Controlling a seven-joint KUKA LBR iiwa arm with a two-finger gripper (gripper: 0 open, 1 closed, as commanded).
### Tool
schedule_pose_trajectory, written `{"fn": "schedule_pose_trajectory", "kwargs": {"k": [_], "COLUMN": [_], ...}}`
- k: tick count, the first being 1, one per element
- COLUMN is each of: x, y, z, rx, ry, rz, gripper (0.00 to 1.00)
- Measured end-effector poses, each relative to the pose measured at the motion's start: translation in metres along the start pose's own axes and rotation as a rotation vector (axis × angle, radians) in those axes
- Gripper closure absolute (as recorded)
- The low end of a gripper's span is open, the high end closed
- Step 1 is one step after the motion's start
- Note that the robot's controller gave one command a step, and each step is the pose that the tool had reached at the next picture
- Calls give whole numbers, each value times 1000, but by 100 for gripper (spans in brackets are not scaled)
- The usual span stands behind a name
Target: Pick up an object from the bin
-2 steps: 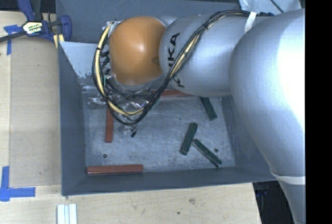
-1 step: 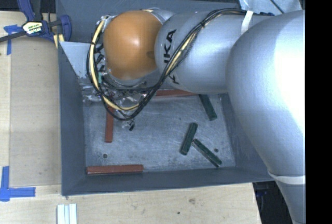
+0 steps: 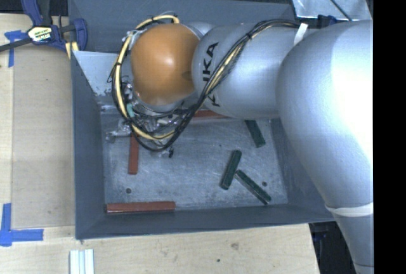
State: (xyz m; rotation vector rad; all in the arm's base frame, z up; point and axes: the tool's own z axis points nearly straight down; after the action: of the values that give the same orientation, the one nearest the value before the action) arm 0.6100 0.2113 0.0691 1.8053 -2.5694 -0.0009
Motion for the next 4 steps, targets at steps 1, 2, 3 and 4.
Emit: {"fn": "schedule_pose_trajectory", "kwargs": {"k": [1, 2, 3, 4], "x": [0, -1, -2, -3], "y": [-1, 0, -2, -3], "z": [0, -2, -53, -58], "rx": [-1, -1, 8, 4], "ry": [-1, -3, -7, -6], "rz": [5, 5, 8, 14], "gripper": [0, 100, 100, 100]}}
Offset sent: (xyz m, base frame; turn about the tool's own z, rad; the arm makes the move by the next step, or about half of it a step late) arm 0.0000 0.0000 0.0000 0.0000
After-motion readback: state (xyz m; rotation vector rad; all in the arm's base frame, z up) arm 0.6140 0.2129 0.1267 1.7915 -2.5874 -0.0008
